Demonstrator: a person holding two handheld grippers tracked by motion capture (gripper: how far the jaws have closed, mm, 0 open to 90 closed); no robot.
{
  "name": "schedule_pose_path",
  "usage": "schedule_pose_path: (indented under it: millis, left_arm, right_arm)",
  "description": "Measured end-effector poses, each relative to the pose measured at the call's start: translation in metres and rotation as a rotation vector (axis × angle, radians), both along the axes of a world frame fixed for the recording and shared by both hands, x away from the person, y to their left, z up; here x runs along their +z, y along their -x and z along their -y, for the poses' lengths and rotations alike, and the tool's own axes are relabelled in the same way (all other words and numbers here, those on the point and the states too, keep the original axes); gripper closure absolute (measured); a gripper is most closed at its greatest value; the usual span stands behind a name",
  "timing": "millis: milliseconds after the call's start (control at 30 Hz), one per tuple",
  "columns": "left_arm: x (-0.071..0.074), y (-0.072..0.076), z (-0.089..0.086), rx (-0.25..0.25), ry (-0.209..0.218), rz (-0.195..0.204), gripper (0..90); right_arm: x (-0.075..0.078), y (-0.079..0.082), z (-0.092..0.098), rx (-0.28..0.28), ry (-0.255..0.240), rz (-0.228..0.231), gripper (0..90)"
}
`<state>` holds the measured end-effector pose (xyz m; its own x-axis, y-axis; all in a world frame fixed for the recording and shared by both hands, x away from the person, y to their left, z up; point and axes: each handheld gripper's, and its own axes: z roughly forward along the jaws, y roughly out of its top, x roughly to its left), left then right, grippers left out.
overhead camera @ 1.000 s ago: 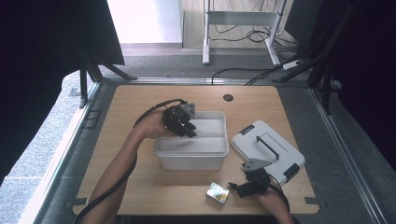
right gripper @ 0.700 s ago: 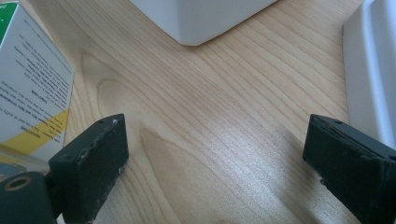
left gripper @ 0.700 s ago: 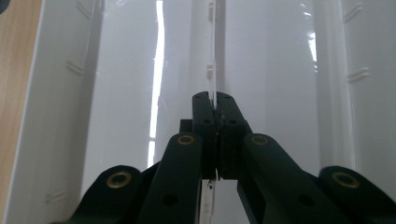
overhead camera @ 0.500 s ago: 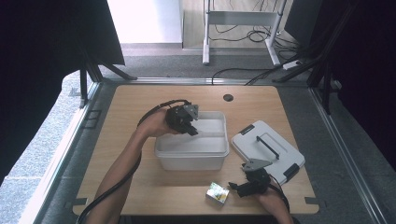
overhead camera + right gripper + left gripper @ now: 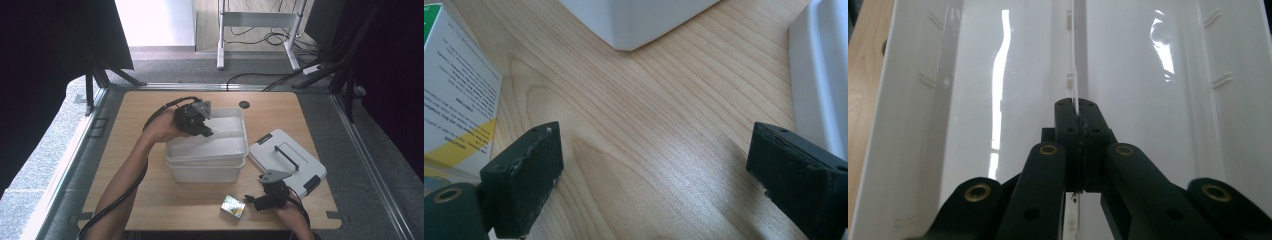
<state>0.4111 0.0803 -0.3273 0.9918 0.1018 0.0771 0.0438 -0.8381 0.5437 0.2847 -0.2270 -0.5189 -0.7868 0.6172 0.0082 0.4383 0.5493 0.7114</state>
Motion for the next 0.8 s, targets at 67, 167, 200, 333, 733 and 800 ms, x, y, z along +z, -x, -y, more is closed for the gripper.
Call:
schedule_pose_path:
  millis: [67,167,200,333,733,800]
  left_arm:
    - [0.002,0.000,-0.006,0.026,-0.007,0.000,89.1]
    - [0.003,-0.001,-0.018,0.077,-0.009,-0.006,89.1]
    - [0.003,-0.002,-0.022,0.095,-0.007,-0.006,89.1]
    - [0.003,-0.004,-0.039,0.161,-0.009,-0.011,89.1]
    - [0.000,-0.007,-0.086,0.367,-0.005,-0.027,89.1]
    - [0.000,-0.007,-0.095,0.396,-0.004,-0.030,89.1]
  right_arm:
    - [0.000,0.000,0.000,0.000,0.000,0.000,7.6]
    - [0.000,0.000,0.000,-0.001,-0.001,0.001,7.9]
    - [0.000,0.000,0.000,-0.001,0.000,0.001,8.1]
    - [0.000,0.000,0.000,-0.003,-0.001,0.001,8.6]
    - [0.000,0.000,0.001,-0.004,-0.001,0.008,9.0]
    - [0.000,0.000,0.000,-0.004,-0.001,0.004,9.0]
